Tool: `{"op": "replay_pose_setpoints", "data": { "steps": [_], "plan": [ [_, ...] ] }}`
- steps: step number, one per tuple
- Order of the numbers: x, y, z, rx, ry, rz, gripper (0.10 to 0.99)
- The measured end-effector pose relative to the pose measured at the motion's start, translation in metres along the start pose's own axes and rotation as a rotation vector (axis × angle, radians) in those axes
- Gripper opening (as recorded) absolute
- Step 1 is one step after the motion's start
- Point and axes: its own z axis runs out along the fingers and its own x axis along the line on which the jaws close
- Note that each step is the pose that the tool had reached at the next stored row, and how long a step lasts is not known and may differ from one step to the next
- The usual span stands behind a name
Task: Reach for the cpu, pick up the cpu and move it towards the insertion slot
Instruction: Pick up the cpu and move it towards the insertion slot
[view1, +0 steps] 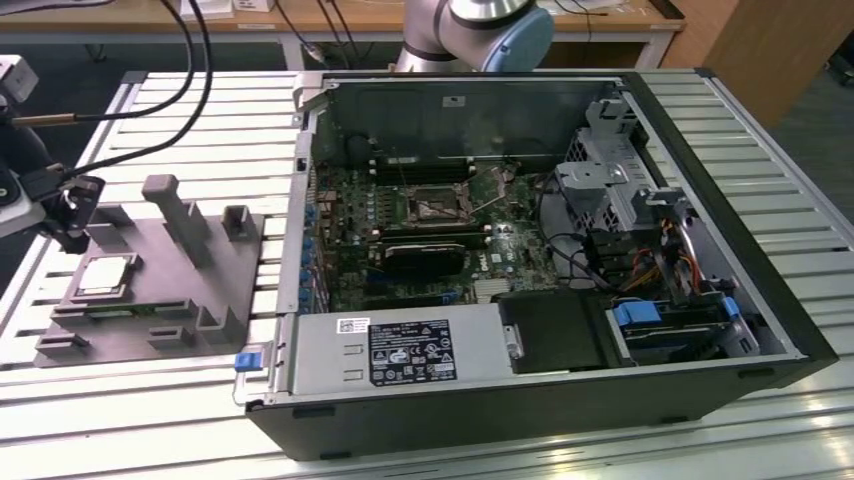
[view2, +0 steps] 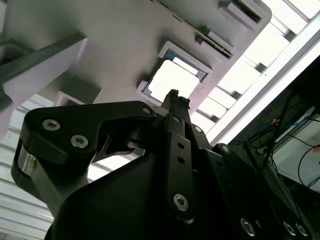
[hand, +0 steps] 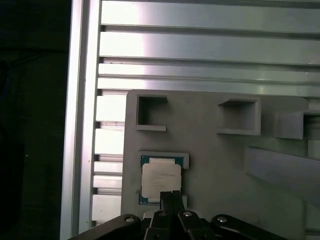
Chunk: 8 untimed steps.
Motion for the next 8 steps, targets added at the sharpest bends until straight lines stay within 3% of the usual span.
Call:
{"op": "replay_pose_setpoints", "data": {
  "steps": [8],
  "plan": [
    [0.0059,-0.0008,0.0146,0.000,-0.0001,0.000,0.106]
  ]
}}
